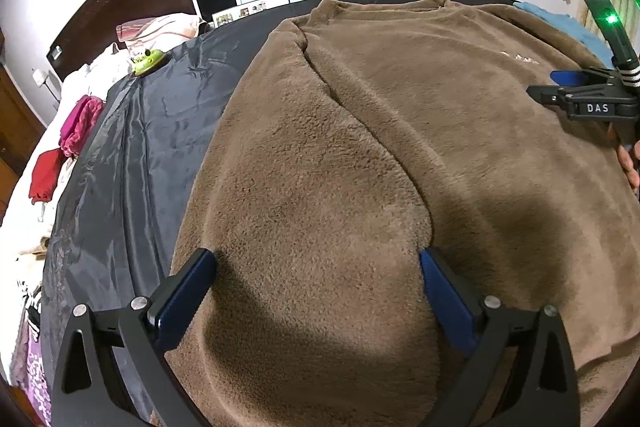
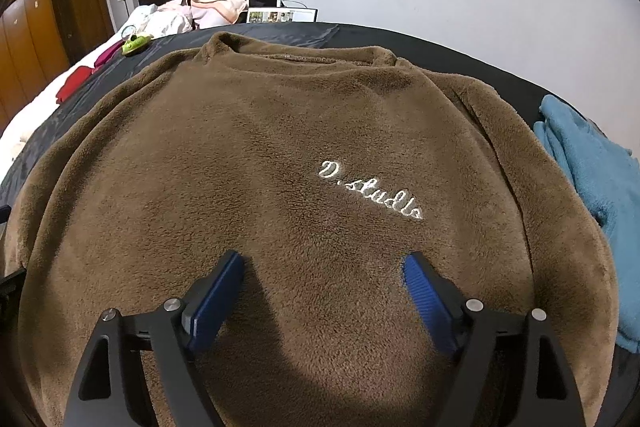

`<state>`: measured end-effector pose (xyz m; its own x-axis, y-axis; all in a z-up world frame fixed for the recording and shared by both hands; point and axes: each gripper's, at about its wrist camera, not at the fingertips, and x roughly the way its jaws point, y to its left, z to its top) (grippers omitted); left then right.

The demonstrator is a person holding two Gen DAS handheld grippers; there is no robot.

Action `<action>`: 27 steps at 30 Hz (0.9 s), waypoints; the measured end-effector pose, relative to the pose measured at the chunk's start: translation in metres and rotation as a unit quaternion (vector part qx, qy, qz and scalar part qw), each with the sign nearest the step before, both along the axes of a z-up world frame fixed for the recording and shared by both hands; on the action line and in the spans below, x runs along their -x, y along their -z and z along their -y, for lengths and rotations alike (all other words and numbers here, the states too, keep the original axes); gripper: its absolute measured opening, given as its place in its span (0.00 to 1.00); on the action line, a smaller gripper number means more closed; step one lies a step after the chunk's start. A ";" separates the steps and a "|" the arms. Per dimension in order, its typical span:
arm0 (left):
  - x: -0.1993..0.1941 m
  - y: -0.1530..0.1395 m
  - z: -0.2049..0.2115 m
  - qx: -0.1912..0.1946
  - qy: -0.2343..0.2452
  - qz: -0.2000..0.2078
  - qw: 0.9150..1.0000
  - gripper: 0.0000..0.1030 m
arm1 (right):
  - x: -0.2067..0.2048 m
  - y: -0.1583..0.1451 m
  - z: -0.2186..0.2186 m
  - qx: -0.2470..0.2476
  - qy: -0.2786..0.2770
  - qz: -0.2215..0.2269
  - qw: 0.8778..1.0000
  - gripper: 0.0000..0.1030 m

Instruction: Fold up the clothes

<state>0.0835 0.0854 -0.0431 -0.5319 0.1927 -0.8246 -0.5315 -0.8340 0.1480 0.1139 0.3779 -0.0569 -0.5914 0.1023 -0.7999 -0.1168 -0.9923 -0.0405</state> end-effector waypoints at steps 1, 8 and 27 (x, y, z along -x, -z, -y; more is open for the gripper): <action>0.000 0.000 0.001 -0.002 -0.001 0.001 1.000 0.98 | 0.000 0.000 0.000 0.000 0.000 0.000 1.000 0.82; 0.005 -0.001 0.016 -0.017 -0.017 0.004 1.000 0.98 | 0.000 0.000 -0.001 0.003 -0.001 0.000 1.000 0.83; 0.017 -0.003 0.040 0.000 -0.056 -0.022 0.998 0.91 | 0.000 0.000 -0.002 0.006 -0.001 0.000 1.000 0.84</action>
<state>0.0667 0.0451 -0.0403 -0.5851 0.1301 -0.8004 -0.4287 -0.8875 0.1692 0.1139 0.3801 -0.0571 -0.5912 0.0914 -0.8013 -0.1157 -0.9929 -0.0279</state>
